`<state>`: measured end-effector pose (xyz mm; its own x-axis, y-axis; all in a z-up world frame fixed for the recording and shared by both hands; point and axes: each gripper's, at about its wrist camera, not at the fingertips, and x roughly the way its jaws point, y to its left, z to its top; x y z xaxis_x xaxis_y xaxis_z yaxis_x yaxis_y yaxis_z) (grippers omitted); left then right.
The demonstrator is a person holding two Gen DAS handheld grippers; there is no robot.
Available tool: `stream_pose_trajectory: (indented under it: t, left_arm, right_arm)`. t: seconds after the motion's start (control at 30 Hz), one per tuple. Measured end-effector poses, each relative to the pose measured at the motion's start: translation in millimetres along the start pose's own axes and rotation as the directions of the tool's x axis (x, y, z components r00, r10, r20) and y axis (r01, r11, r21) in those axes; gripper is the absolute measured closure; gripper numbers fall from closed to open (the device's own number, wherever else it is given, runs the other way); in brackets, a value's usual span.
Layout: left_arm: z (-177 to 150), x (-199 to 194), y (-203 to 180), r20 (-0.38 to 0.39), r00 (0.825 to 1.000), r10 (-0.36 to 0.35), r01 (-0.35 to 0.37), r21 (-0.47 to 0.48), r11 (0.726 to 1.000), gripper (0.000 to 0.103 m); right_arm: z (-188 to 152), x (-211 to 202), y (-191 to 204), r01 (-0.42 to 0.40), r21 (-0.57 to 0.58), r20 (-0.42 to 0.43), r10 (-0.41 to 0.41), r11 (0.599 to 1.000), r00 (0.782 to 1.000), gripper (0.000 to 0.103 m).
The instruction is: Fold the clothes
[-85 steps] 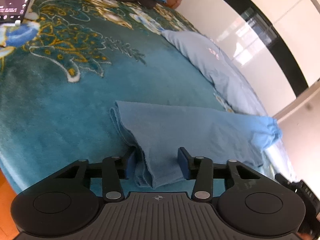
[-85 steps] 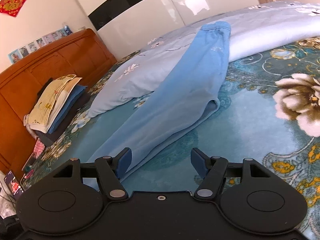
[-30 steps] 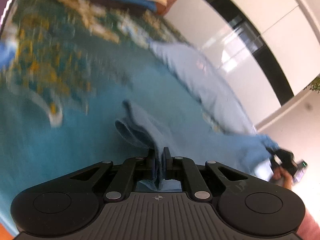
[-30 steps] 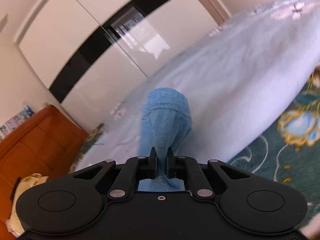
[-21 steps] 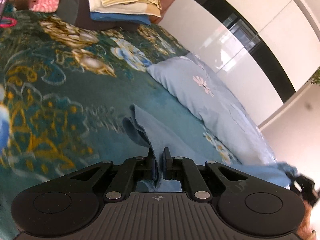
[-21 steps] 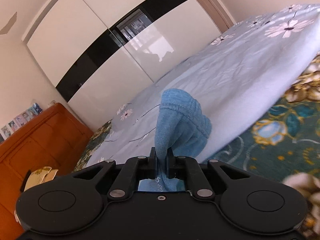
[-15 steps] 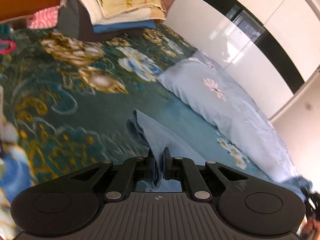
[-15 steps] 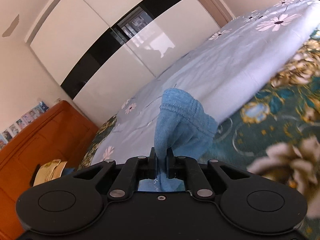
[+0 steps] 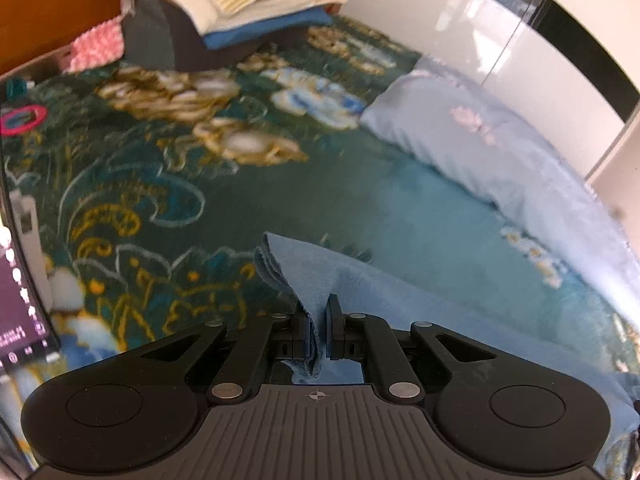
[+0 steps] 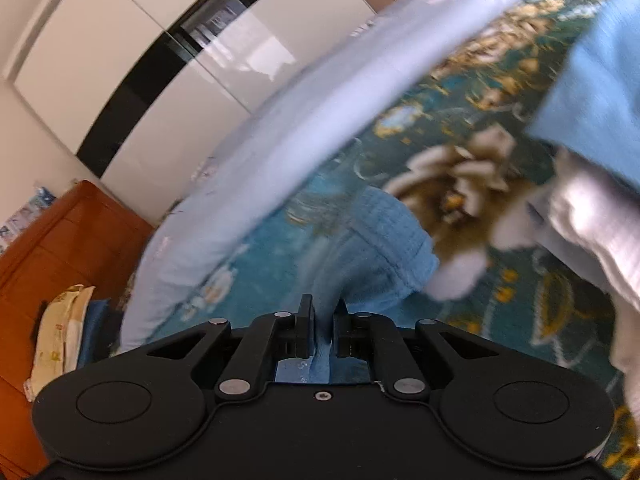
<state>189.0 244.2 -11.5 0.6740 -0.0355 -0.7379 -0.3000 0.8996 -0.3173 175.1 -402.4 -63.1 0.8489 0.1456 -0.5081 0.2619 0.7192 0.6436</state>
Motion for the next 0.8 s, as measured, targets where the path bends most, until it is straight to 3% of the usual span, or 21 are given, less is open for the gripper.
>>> stream_pose_trajectory:
  t: [0.23, 0.3, 0.43, 0.5, 0.6, 0.63, 0.7, 0.73, 0.8]
  left_arm:
    - [-11, 19, 9, -0.038, 0.998, 0.047, -0.047, 0.006, 0.999, 0.097]
    - [-9, 20, 7, -0.037, 0.997, 0.069, -0.068, 0.027, 0.997, 0.093]
    - [-5, 20, 4, -0.036, 0.993, 0.113, -0.111, 0.06, 0.992, 0.085]
    - [-2, 16, 3, -0.011, 0.986, 0.166, -0.164, 0.079, 0.983, 0.074]
    - [1, 5, 2, 0.043, 0.972, 0.231, -0.235, 0.116, 0.965, 0.067]
    - [2, -2, -1, 0.062, 0.969, 0.24, -0.246, 0.123, 0.961, 0.065]
    - [4, -16, -6, 0.1, 0.962, 0.255, -0.266, 0.133, 0.955, 0.05]
    - [3, -25, -12, 0.123, 0.962, 0.244, -0.26, 0.143, 0.955, 0.047]
    - [0, -43, -25, 0.172, 0.963, 0.208, -0.236, 0.166, 0.958, 0.03]
  right_arm:
    - [0, 7, 3, 0.034, -0.058, -0.018, -0.035, 0.998, 0.999, 0.092]
    - [1, 8, 1, 0.037, -0.041, -0.028, -0.038, 0.998, 0.999, 0.086]
    - [-1, 8, -3, 0.055, -0.045, -0.043, -0.057, 0.997, 0.997, 0.085]
    - [-1, 7, -2, 0.061, -0.047, -0.045, -0.064, 0.997, 0.997, 0.084]
    - [0, 3, -2, 0.068, -0.039, -0.042, -0.069, 0.997, 0.997, 0.081]
    - [1, 0, 0, 0.069, -0.042, -0.038, -0.071, 0.997, 0.997, 0.078]
    - [2, -8, 6, 0.075, -0.068, -0.02, -0.076, 0.995, 0.997, 0.07]
    - [4, -12, 8, 0.075, -0.079, -0.008, -0.076, 0.994, 0.997, 0.065]
    - [7, -23, 13, 0.065, -0.09, 0.016, -0.064, 0.994, 0.998, 0.057]
